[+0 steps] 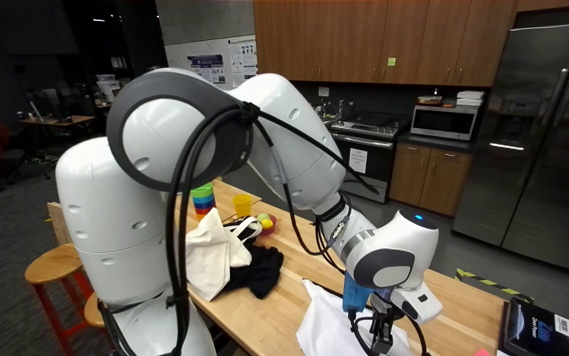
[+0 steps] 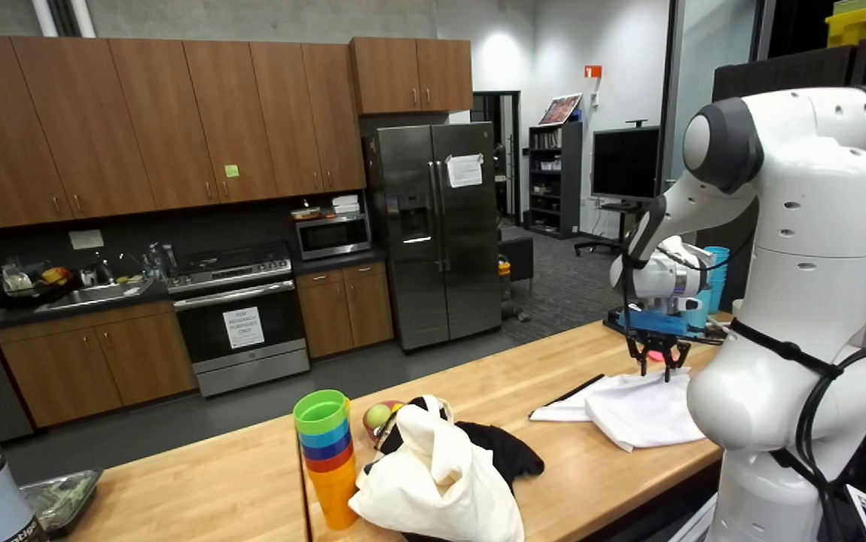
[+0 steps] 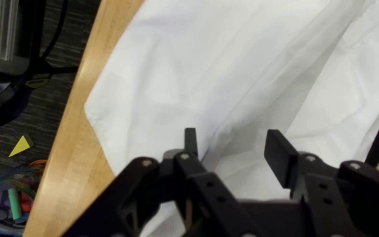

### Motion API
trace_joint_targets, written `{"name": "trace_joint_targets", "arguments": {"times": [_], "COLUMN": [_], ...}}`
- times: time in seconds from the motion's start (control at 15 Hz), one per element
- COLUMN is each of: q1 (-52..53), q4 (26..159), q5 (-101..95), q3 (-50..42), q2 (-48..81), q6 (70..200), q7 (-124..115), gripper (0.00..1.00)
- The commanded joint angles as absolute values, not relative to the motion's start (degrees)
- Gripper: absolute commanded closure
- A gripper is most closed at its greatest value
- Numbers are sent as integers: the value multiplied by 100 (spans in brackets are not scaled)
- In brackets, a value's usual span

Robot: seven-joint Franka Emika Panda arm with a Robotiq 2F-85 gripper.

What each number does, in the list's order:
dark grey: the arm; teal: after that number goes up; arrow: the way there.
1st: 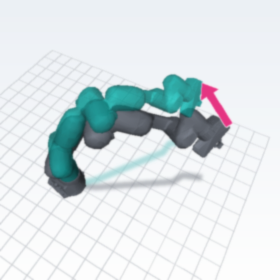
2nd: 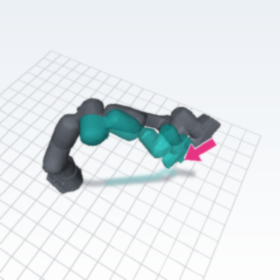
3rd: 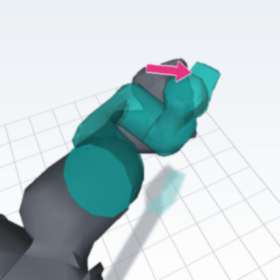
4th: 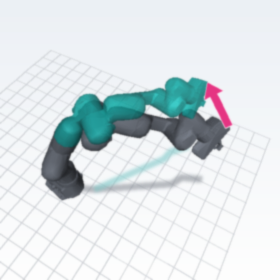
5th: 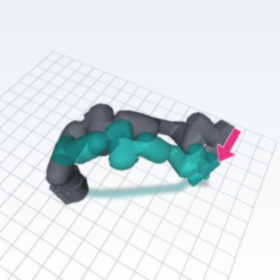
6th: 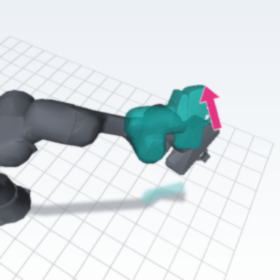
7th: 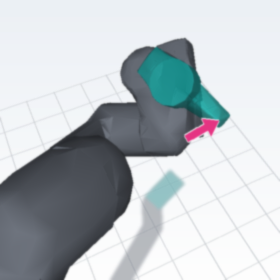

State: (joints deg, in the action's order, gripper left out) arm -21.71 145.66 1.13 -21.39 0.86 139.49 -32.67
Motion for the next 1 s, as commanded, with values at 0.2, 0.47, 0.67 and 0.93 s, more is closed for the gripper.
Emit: {"name": "trace_joint_targets", "arguments": {"times": [0.2,0.47,0.67,0.93], "q1": [-2170,-2185,-2214,-2251], "q4": [14755,14474,13970,13045], "q5": [113,251,509,1019], "q3": [-2166,-2178,-2198,-2200], "q2": [-144,-110,-251,-424], "q6": [14002,13437,12879,12539], "q7": [-3101,-3160,-3169,-3198], "gripper": [100,100,100,100]}}
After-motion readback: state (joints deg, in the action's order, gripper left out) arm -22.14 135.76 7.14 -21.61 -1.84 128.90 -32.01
